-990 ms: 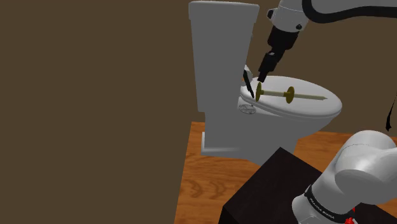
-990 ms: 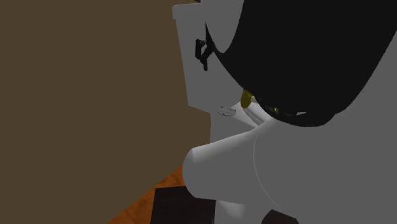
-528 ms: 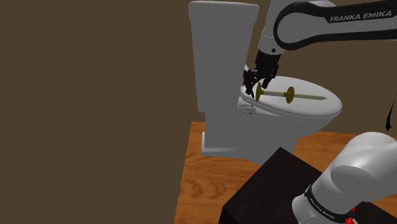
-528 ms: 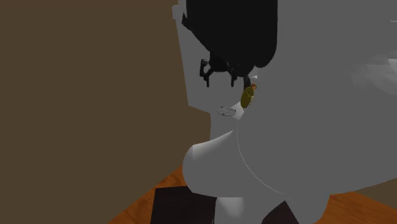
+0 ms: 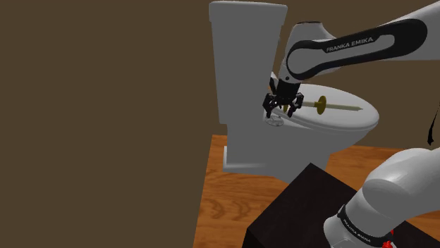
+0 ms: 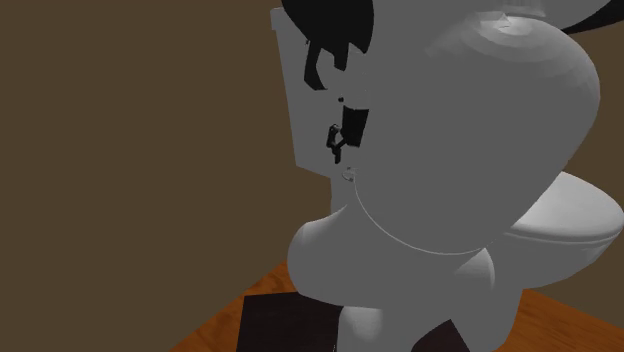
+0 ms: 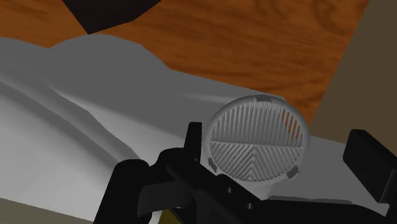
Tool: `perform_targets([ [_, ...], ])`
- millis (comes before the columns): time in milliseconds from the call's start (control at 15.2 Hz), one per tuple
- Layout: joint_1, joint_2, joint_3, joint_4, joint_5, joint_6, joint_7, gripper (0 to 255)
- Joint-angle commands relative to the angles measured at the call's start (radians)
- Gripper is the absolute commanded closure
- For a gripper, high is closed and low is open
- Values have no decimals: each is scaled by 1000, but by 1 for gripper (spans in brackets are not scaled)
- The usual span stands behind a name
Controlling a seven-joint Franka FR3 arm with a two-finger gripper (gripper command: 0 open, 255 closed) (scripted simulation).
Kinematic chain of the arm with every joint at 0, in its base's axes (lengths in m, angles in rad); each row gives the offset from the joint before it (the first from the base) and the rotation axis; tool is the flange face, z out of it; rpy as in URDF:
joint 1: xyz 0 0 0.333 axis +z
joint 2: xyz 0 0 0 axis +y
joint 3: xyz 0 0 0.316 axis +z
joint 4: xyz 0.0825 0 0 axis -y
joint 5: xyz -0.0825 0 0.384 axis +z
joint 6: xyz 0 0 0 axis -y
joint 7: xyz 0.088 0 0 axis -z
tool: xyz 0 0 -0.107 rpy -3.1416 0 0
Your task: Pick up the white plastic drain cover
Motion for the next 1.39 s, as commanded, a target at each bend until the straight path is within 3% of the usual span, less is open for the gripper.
perform_targets([
  [0,-5,16,3,-24,6,38,22,0],
  [462,-4,49,5,-76,7,123,21,0],
  [528,-4,48,6,-74,8,119,23,255],
  [1122,-4,49,5,-76,7,123,21,255],
  [1320,-4,30,4,-49,7,77,22,255],
])
